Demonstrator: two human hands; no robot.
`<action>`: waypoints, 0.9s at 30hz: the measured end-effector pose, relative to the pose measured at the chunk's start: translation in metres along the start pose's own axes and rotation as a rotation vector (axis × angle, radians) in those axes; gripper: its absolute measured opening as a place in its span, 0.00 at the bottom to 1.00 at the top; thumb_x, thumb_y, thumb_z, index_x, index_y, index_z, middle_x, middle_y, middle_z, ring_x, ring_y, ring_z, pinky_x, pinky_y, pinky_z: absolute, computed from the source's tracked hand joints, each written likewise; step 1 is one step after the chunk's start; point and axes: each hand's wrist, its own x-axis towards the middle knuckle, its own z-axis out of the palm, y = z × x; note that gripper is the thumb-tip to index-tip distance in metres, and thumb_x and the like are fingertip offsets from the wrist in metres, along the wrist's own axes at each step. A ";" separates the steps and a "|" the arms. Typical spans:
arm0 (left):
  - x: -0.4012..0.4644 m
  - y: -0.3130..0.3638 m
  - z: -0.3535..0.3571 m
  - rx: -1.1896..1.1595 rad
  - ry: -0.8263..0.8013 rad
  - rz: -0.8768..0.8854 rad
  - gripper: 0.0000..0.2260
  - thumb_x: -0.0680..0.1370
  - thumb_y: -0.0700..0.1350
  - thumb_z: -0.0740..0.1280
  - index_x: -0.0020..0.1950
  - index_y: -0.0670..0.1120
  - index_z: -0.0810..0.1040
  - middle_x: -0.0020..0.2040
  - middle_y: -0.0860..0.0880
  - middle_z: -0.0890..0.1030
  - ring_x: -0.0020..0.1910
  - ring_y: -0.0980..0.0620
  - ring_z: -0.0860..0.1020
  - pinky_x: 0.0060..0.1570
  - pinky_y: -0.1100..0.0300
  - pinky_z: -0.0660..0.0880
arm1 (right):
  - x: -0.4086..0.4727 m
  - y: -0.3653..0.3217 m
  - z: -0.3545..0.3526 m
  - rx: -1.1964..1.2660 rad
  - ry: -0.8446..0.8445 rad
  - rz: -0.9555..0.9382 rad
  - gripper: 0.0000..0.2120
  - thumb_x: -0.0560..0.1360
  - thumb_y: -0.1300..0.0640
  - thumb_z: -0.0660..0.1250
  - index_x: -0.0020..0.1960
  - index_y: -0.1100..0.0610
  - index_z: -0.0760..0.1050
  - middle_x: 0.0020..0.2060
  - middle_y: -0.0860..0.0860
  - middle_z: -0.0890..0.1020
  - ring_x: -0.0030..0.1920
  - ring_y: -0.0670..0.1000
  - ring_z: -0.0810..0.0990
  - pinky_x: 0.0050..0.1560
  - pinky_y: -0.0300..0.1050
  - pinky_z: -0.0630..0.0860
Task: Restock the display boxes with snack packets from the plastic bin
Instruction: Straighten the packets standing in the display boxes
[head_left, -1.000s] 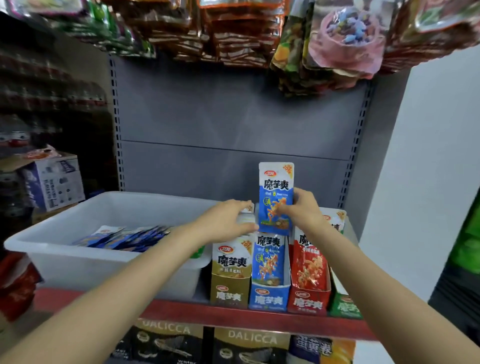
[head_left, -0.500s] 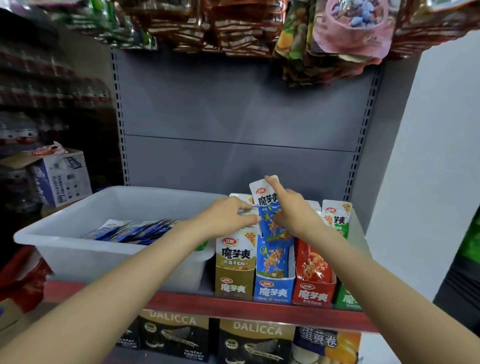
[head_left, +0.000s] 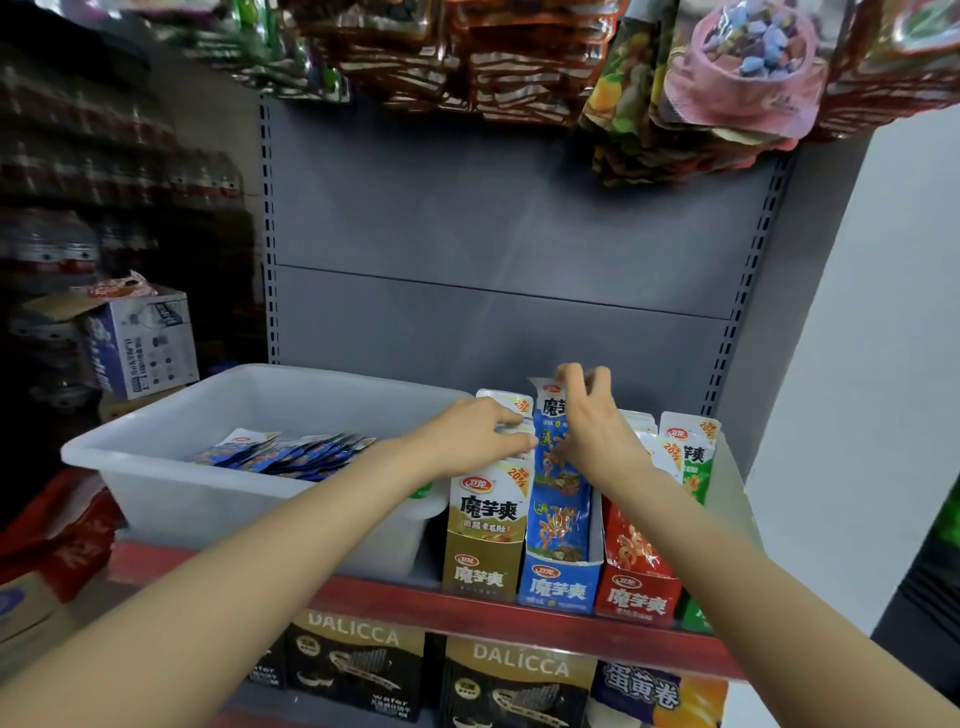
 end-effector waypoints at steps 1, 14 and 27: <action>0.000 -0.001 0.000 -0.002 -0.002 0.001 0.24 0.77 0.57 0.63 0.71 0.50 0.69 0.71 0.47 0.69 0.67 0.49 0.70 0.57 0.63 0.67 | -0.001 0.001 -0.001 -0.050 -0.021 -0.005 0.37 0.66 0.65 0.75 0.67 0.54 0.58 0.58 0.55 0.63 0.55 0.57 0.74 0.44 0.48 0.78; 0.001 -0.003 0.002 -0.012 0.038 0.005 0.23 0.77 0.56 0.64 0.70 0.50 0.71 0.70 0.47 0.70 0.66 0.49 0.70 0.59 0.61 0.67 | -0.006 0.012 -0.010 -0.474 -0.163 -0.053 0.39 0.66 0.40 0.73 0.70 0.54 0.62 0.62 0.53 0.64 0.64 0.54 0.64 0.64 0.52 0.64; -0.031 -0.059 -0.049 -0.181 0.398 -0.093 0.06 0.76 0.43 0.66 0.51 0.46 0.80 0.47 0.52 0.82 0.47 0.55 0.77 0.46 0.64 0.69 | 0.029 -0.097 -0.020 0.296 0.040 -0.182 0.14 0.76 0.57 0.64 0.61 0.55 0.76 0.57 0.53 0.74 0.58 0.51 0.74 0.57 0.42 0.69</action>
